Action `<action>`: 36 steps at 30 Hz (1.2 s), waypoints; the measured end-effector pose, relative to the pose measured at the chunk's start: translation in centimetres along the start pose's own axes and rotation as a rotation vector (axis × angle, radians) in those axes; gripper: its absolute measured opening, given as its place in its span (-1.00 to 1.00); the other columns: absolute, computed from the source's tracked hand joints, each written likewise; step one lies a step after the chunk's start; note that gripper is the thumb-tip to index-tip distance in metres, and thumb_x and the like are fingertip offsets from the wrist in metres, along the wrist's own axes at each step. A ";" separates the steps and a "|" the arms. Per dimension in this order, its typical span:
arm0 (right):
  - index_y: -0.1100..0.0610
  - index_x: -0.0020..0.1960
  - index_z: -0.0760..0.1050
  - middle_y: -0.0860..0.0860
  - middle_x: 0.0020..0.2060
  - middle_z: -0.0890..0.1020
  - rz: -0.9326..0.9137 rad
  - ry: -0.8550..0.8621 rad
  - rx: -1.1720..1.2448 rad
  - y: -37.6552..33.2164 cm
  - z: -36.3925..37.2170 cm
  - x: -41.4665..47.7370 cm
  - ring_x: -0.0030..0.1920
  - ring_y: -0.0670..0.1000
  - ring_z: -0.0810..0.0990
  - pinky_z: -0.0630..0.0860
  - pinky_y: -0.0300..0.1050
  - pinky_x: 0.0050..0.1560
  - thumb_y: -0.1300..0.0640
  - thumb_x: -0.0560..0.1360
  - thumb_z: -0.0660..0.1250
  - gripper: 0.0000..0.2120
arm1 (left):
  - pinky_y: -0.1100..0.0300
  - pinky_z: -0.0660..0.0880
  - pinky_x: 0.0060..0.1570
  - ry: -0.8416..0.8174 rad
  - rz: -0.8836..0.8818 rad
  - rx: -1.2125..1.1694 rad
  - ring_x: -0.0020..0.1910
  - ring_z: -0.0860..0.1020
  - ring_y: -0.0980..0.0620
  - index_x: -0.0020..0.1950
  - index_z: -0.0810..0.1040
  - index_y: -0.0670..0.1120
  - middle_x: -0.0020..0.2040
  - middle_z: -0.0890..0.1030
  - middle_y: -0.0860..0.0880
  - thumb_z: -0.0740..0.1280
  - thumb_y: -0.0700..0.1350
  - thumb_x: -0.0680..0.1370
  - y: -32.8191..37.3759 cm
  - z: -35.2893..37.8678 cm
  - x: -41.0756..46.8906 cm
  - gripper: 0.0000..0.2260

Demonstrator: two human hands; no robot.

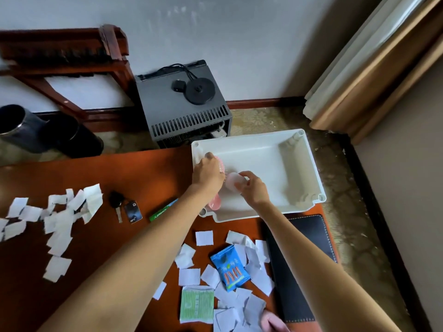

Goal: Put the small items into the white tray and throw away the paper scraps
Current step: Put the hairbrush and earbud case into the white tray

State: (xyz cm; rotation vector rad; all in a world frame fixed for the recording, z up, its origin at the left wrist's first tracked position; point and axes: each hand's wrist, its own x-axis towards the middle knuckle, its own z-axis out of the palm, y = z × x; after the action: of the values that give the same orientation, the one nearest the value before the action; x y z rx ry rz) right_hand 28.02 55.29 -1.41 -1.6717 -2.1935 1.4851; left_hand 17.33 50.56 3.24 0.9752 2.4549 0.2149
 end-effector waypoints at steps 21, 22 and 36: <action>0.07 0.29 0.47 0.21 0.21 0.49 -0.112 -0.130 -0.176 1.5 0.2 -1.2 0.16 0.20 0.50 0.42 -0.06 0.20 0.18 0.56 0.20 -0.69 | 0.04 0.28 0.28 0.133 0.154 0.355 0.34 0.27 -0.16 0.43 0.24 -0.16 0.32 0.36 -0.21 0.24 -0.07 0.55 -1.4 -0.1 -0.1 -0.52; 0.07 0.29 0.47 0.22 0.20 0.47 -0.110 -0.136 -0.183 1.5 0.3 -1.4 0.16 0.20 0.49 0.41 -0.07 0.21 0.18 0.56 0.20 -0.69 | 0.04 0.28 0.28 0.141 0.176 0.353 0.35 0.27 -0.16 0.43 0.24 -0.14 0.33 0.36 -0.20 0.23 -0.08 0.55 -1.6 0.0 -0.3 -0.53; 0.10 0.29 0.48 0.20 0.18 0.45 -0.161 -0.117 -0.263 1.3 1.0 -2.9 0.14 0.19 0.51 0.45 -0.09 0.18 0.20 0.56 0.19 -0.69 | 0.03 0.27 0.26 0.171 0.226 0.294 0.34 0.29 -0.14 0.44 0.25 -0.13 0.35 0.36 -0.18 0.19 -0.06 0.56 -2.6 0.2 -1.6 -0.55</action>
State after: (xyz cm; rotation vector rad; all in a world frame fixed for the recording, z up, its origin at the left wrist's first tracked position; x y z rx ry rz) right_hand 29.73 52.42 -1.41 -1.4558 -2.6148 1.3363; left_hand 16.87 47.59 2.91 1.4154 2.5763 0.0106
